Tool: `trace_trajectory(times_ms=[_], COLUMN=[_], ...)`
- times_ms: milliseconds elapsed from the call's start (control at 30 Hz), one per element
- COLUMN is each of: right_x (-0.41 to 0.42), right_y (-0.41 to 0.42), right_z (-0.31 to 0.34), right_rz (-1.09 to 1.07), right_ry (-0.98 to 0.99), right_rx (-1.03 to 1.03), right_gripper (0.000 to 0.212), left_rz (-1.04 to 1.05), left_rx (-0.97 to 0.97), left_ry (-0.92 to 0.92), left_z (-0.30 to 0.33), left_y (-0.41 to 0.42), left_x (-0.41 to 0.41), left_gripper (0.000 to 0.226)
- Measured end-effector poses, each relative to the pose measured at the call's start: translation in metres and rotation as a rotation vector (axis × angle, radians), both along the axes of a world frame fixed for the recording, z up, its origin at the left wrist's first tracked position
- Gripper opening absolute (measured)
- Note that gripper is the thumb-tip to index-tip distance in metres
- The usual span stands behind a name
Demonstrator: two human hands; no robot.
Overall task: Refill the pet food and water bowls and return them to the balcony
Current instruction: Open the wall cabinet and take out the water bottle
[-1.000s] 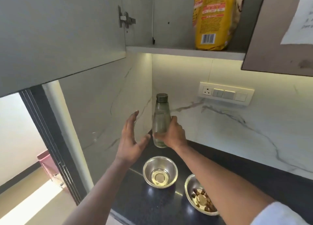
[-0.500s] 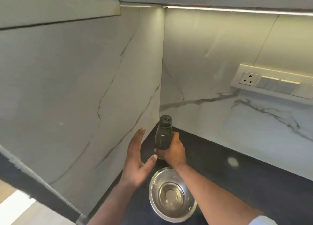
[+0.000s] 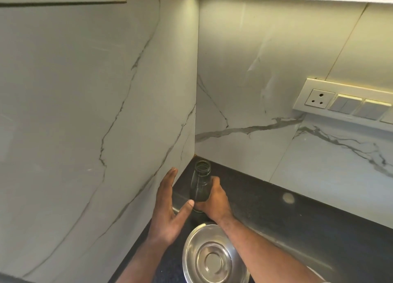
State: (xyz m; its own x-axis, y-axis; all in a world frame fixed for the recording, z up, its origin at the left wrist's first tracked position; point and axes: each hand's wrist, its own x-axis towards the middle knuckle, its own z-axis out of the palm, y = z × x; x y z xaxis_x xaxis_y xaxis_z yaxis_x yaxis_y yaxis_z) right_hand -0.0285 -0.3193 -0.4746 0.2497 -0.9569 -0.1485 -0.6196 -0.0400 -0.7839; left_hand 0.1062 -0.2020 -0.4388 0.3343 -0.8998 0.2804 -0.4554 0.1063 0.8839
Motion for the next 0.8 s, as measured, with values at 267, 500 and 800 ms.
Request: trace_trajectory(times_ms=[267, 500, 800], right_x=[-0.014, -0.057, -0.108], right_y=[0.018, 0.055, 0.145], right_z=[0.028, 0.134, 0.334], right_rz=[0.003, -0.034, -0.068], right_ry=[-0.031, -0.059, -0.129], right_rx=[-0.001, -0.253, -0.890], right_gripper=[0.109, 0.102, 0.070], left_rz=[0.007, 0.037, -0.009], left_rx=[-0.049, -0.218, -0.506], left_ry=[0.066, 0.127, 0.158], left_z=[0.022, 0.093, 0.222], left_y=[0.010, 0.037, 0.085], left_x=[-0.012, -0.043, -0.091], left_gripper=[0.084, 0.081, 0.076])
